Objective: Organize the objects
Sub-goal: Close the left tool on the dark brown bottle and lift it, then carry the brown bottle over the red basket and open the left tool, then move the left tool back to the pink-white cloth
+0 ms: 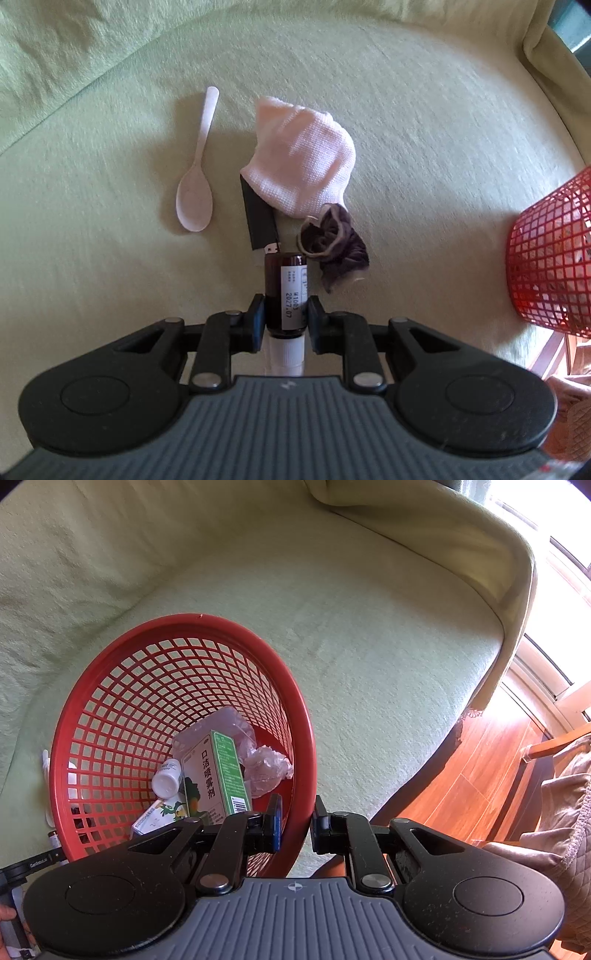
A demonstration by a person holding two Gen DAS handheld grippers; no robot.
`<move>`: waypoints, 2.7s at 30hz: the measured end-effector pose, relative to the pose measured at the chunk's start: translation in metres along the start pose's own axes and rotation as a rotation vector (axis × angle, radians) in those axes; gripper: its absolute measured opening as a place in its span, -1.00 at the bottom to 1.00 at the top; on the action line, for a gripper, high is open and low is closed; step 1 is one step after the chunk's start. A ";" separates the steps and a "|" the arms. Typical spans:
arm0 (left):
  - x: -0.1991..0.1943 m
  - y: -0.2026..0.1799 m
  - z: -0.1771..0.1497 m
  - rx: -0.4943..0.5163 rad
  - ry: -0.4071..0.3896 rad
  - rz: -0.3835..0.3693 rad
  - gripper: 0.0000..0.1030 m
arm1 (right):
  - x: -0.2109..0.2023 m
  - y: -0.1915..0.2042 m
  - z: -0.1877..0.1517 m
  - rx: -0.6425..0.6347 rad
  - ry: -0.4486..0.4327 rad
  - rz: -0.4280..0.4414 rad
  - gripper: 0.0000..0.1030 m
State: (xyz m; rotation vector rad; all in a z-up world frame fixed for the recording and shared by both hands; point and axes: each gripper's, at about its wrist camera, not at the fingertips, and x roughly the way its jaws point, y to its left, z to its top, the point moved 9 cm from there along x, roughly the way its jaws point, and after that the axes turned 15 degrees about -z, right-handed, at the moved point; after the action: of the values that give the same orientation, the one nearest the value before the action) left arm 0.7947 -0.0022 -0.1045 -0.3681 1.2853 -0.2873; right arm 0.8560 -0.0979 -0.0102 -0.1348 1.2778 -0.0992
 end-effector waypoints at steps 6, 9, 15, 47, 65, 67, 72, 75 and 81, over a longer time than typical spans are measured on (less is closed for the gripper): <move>-0.045 -0.034 0.002 0.019 -0.014 -0.017 -0.64 | 0.000 0.001 -0.001 0.005 0.000 0.002 -0.78; -0.064 -0.065 0.012 0.029 -0.045 -0.083 -0.64 | -0.001 0.002 -0.002 0.011 0.000 0.007 -0.78; -0.091 -0.139 0.035 0.118 -0.102 -0.177 -0.64 | -0.001 0.000 -0.002 0.020 0.000 0.020 -0.78; -0.022 -0.300 0.047 0.397 0.046 -0.226 -0.63 | -0.001 0.007 0.007 0.020 -0.012 0.059 -0.78; -0.032 -0.299 0.065 0.364 0.001 -0.237 -0.08 | -0.002 0.011 0.011 0.022 -0.014 0.059 -0.78; -0.037 -0.296 0.066 0.357 -0.003 -0.234 -0.07 | -0.002 0.012 0.011 0.021 -0.015 0.060 -0.78; -0.059 -0.287 0.069 0.353 -0.055 -0.240 -0.03 | -0.002 0.014 0.012 0.020 -0.014 0.058 -0.78; -0.076 -0.273 0.073 0.342 -0.096 -0.233 0.00 | 0.000 0.013 0.011 0.019 -0.013 0.058 -0.78; -0.102 -0.217 0.078 0.264 -0.168 -0.185 0.00 | -0.001 0.012 0.010 0.016 -0.009 0.055 -0.78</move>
State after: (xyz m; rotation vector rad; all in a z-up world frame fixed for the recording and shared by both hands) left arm 0.8427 -0.1496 0.0945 -0.2786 1.0339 -0.5649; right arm 0.8651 -0.0856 -0.0081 -0.0865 1.2706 -0.0618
